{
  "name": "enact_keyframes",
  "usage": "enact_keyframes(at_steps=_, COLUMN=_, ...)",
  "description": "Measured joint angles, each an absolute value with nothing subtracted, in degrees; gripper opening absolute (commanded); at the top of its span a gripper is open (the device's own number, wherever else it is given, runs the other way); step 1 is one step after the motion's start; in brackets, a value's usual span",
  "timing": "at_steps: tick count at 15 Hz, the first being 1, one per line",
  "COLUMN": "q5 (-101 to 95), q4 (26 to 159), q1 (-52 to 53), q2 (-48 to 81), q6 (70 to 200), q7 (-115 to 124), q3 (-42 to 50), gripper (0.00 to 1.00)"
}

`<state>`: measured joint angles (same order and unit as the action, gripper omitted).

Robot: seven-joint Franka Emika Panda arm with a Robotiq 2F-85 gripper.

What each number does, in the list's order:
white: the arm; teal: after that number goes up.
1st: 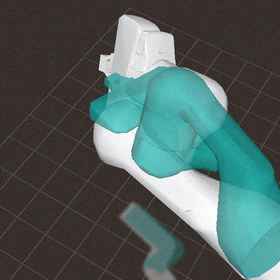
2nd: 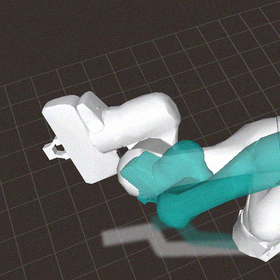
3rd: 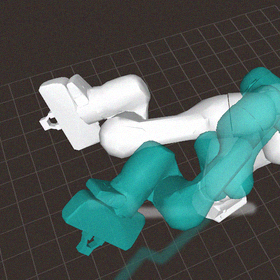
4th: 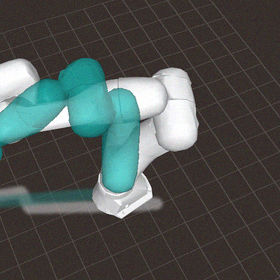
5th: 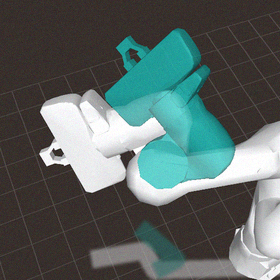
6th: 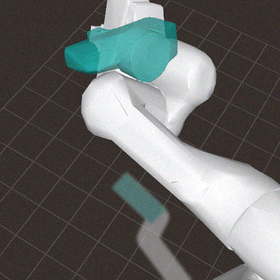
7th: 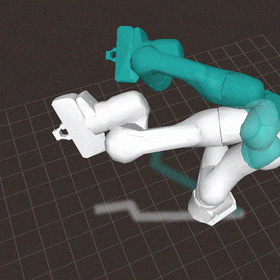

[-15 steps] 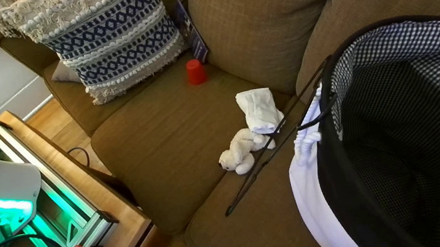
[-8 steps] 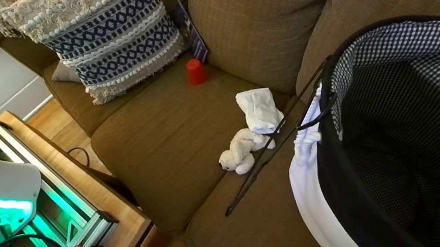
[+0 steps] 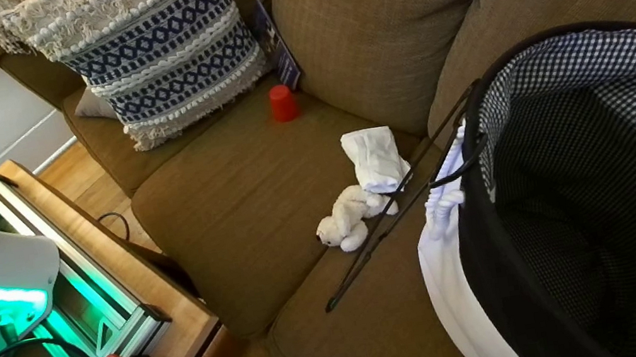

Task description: Shift the book to the top half of the sofa

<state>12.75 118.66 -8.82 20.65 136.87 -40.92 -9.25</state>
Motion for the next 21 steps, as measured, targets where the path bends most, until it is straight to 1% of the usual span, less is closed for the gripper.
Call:
enact_keyframes(at_steps=3, q5=15.2, q4=119.6, q1=-9.9, q2=21.1, q6=136.9, q7=-49.1, q3=-10.1, gripper=1.0)
enact_keyframes(at_steps=7, q5=15.1, q4=119.5, q1=-9.6, q2=21.1, q6=137.4, q7=-50.3, q3=-10.1, gripper=1.0)
enact_keyframes(at_steps=11, q5=15.5, q4=118.9, q1=-9.6, q2=22.4, q6=139.4, q7=-62.7, q3=-11.1, gripper=1.0)
enact_keyframes(at_steps=14, q5=13.8, q4=117.1, q1=-9.4, q2=26.2, q6=140.0, q7=-69.7, q3=-10.7, gripper=1.0)
enact_keyframes(at_steps=18, q5=10.0, q4=115.6, q1=-7.1, q2=34.9, q6=151.0, q7=-67.6, q3=-8.9, gripper=1.0)
enact_keyframes(at_steps=21, q5=10.2, q4=113.4, q1=-7.7, q2=39.0, q6=151.5, q7=-67.5, q3=-10.5, gripper=1.0)
